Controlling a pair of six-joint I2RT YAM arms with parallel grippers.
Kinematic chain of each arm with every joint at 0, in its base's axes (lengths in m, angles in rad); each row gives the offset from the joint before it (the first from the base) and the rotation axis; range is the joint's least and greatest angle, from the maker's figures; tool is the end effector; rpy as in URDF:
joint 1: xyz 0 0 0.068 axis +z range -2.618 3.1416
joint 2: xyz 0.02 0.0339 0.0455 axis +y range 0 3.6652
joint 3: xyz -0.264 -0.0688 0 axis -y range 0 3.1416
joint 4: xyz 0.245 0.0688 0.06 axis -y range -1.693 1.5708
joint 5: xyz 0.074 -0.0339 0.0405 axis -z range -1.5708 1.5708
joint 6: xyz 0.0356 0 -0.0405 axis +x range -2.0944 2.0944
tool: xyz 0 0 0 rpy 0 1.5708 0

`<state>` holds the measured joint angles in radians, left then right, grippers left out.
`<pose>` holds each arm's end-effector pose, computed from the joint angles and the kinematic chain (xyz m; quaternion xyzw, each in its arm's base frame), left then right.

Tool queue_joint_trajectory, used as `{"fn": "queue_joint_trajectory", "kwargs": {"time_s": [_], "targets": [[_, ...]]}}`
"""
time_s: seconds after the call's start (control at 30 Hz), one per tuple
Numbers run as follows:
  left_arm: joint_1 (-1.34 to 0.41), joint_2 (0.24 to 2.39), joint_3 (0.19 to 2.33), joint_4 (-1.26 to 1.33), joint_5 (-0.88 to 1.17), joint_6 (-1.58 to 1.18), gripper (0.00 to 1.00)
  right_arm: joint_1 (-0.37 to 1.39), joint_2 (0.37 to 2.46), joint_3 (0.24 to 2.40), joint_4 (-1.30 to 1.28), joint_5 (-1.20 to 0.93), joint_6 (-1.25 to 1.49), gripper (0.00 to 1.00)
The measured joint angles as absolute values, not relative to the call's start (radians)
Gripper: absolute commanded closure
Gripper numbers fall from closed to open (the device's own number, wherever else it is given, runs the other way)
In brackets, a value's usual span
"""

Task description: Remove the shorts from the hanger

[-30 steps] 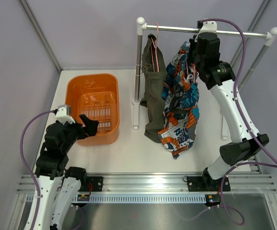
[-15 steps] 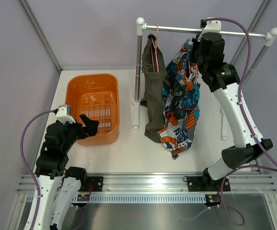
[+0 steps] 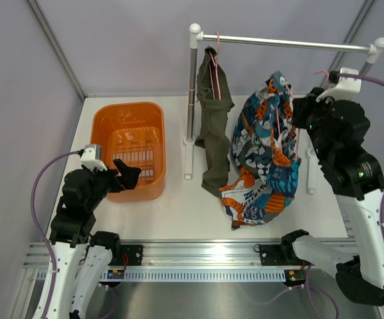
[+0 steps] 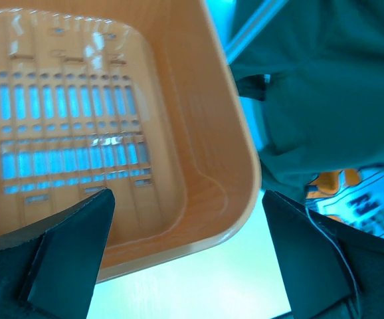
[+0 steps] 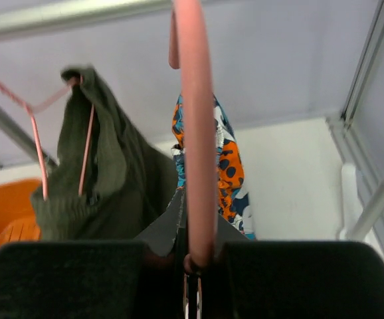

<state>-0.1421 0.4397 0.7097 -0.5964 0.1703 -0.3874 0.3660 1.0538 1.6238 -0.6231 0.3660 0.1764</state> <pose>0.1026 -0.0208 0.3141 -0.0499 0.8096 -0.2187 0.5424 0.1638 0.0491 0.5200 0.0571 0.7222 0.0540 0.6872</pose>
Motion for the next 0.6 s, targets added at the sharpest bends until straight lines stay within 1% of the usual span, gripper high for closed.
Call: {"fn": "queue_joint_trajectory", "kwargs": {"time_s": [0.2,0.33,0.43,0.6], "targets": [[-0.144,0.442,0.692,-0.525,0.315,-0.377,0.03,0.374,0.83,1.295,-0.713,0.243,0.292,1.0],[-0.197,0.477,0.691,-0.482,0.379,-0.378,0.04,0.384,0.724,1.166,-0.785,0.157,0.36,1.0],[-0.342,0.523,0.696,-0.451,0.358,-0.385,0.04,0.393,0.672,1.117,-0.815,0.108,0.398,1.0],[-0.775,0.669,0.773,-0.42,0.148,-0.397,0.04,0.418,0.644,1.077,-0.822,0.057,0.437,1.0]]}}
